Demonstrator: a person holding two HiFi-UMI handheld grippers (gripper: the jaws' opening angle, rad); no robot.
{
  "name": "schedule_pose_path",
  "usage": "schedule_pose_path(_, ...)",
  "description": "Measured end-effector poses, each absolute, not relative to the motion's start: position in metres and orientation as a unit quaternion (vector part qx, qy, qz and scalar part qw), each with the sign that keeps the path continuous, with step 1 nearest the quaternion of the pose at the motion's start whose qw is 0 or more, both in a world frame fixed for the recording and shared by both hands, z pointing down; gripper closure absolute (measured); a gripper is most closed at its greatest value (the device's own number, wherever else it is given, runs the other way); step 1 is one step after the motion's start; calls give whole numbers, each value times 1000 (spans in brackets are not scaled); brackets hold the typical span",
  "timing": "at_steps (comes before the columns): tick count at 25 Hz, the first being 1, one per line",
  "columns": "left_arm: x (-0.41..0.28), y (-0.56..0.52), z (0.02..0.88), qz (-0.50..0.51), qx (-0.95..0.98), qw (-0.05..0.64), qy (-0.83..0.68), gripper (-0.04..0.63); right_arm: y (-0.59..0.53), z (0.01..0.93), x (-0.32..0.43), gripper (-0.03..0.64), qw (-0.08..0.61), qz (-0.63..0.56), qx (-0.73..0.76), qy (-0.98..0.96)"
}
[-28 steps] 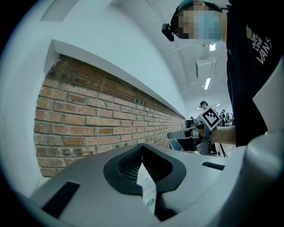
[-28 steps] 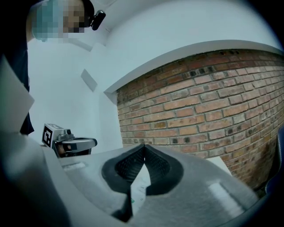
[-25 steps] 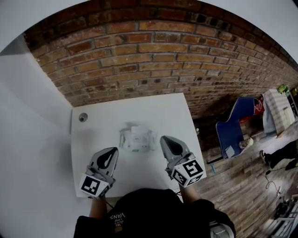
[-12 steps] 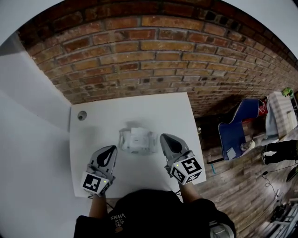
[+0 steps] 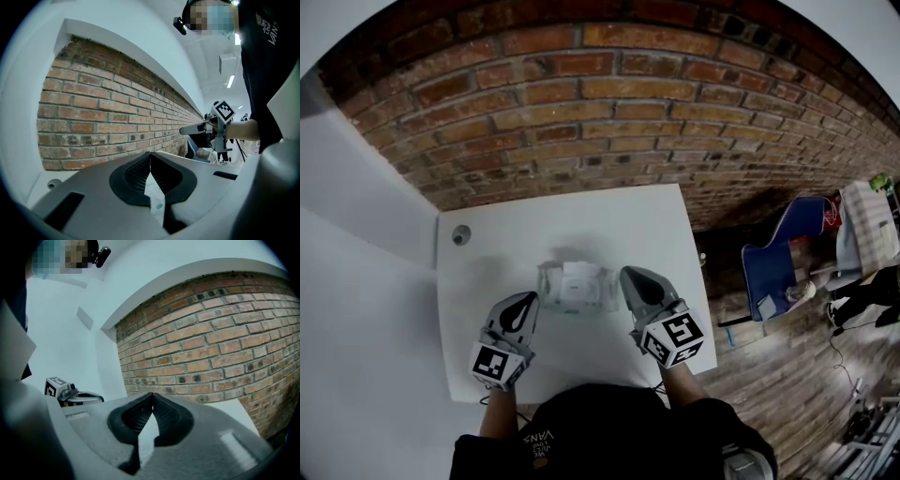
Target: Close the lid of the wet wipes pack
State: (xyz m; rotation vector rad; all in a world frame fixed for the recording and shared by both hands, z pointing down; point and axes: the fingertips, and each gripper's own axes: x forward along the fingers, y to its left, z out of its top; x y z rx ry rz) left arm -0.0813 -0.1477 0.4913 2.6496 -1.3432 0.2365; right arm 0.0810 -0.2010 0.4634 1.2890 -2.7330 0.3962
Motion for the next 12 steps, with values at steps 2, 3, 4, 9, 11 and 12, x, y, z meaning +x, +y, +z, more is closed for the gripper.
schedule_pose_path(2,-80,-152,496,83,887,86,-447,597,-206,466,79,618,49,132,422,-895)
schedule_pose_path(3,-80,-154,500,85,887,88,-445,597,-208,468,78,618,50,133,422,-895)
schedule_pose_path(4,-79,-155,503,87,887,91,-444,597,-210,469,77,618,51,134,422,-895)
schedule_pose_path(9,-74,-164,520,97,890,102,-433,597,-220,478,74,618,55,139,423,-894)
schedule_pose_path(11,-71,-167,526,99,891,107,-429,597,-223,482,73,618,57,141,423,-893)
schedule_pose_path(12,-70,-168,530,101,893,106,-426,597,-225,484,72,618,58,143,423,-893)
